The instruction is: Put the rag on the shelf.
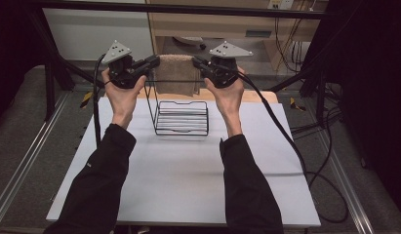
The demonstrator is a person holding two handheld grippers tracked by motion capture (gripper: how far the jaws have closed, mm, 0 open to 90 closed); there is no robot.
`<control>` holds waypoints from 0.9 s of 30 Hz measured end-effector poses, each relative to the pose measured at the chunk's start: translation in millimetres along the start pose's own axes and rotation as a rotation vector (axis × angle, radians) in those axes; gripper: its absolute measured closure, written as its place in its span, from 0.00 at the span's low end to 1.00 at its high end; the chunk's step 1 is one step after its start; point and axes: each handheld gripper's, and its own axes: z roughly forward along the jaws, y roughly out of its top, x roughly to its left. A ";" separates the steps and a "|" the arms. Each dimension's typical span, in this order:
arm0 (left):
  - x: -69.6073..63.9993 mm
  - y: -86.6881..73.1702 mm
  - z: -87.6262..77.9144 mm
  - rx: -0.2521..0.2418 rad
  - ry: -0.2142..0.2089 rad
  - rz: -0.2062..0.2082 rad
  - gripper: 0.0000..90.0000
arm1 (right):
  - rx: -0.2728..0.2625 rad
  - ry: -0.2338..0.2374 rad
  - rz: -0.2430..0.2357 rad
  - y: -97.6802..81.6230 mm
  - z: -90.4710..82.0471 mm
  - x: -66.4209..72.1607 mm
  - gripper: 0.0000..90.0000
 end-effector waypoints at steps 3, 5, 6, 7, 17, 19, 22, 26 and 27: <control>-1.3 -3.4 -2.2 0.000 -0.005 -0.008 0.95 | 0.007 0.005 0.001 -2.5 -1.1 1.5 0.95; -2.5 -4.6 -4.0 0.003 -0.008 -0.001 0.95 | 0.012 0.007 0.002 -3.9 -2.0 2.0 0.95; -3.3 -5.2 -4.6 0.002 -0.010 -0.002 0.95 | 0.013 0.009 0.004 -4.5 -2.5 2.3 0.95; -3.5 -5.7 -5.2 0.005 -0.011 0.004 0.95 | 0.014 0.010 0.003 -4.9 -2.8 2.4 0.95; -2.6 -12.4 -8.0 0.030 -0.009 0.019 0.95 | 0.029 0.021 -0.011 -8.5 -3.3 5.2 0.95; -3.7 -12.8 -9.1 0.029 -0.012 0.019 0.95 | 0.032 0.025 -0.016 -8.5 -4.5 6.1 0.95; -4.8 -14.3 -11.5 0.031 -0.016 0.018 0.95 | 0.034 0.030 -0.021 -8.9 -6.4 7.6 0.94; -5.9 -16.9 -13.9 0.041 -0.030 0.013 0.95 | 0.040 0.043 -0.024 -10.4 -9.6 9.9 0.94; -5.6 -17.4 -14.5 0.053 -0.029 0.022 0.95 | 0.041 0.047 -0.023 -11.0 -9.9 10.4 0.94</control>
